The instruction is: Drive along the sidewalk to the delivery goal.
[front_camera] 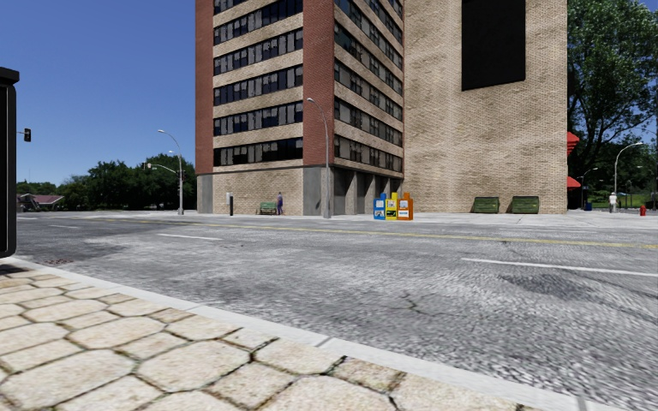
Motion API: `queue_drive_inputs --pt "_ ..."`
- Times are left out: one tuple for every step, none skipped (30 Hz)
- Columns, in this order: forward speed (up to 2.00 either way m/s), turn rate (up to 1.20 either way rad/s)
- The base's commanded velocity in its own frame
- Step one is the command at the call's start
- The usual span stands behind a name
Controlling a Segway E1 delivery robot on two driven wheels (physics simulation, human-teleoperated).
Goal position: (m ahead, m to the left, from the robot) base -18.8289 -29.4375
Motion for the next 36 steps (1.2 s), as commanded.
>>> queue_drive_inputs --pt "0.0 0.0" --pt "0.0 0.0" --pt "0.0 0.0" --pt "0.0 0.0" --pt "0.0 0.0" --pt "0.0 0.0" --pt "0.0 0.0" --pt "0.0 0.0" --pt "0.0 0.0" --pt "0.0 0.0" --pt "0.0 0.0" --pt "0.0 0.0" --pt "0.0 0.0" --pt "0.0 0.0" --pt "0.0 0.0" --pt "0.0 0.0" --pt "0.0 0.0" --pt "0.0 0.0" --pt "0.0 0.0" --pt "0.0 0.0" --pt "0.0 0.0" --pt "0.0 0.0" --pt "0.0 0.0" --pt "0.0 0.0" --pt "0.0 0.0" --pt "0.0 0.0" --pt "0.0 0.0" --pt "0.0 0.0" --pt "0.0 0.0" --pt "0.0 0.0" --pt "-0.14 -0.04" --pt "-0.14 -0.04" --pt "-0.36 -0.13" --pt "-0.54 -0.24" --pt "-0.66 -0.29" --pt "-0.66 -0.29"
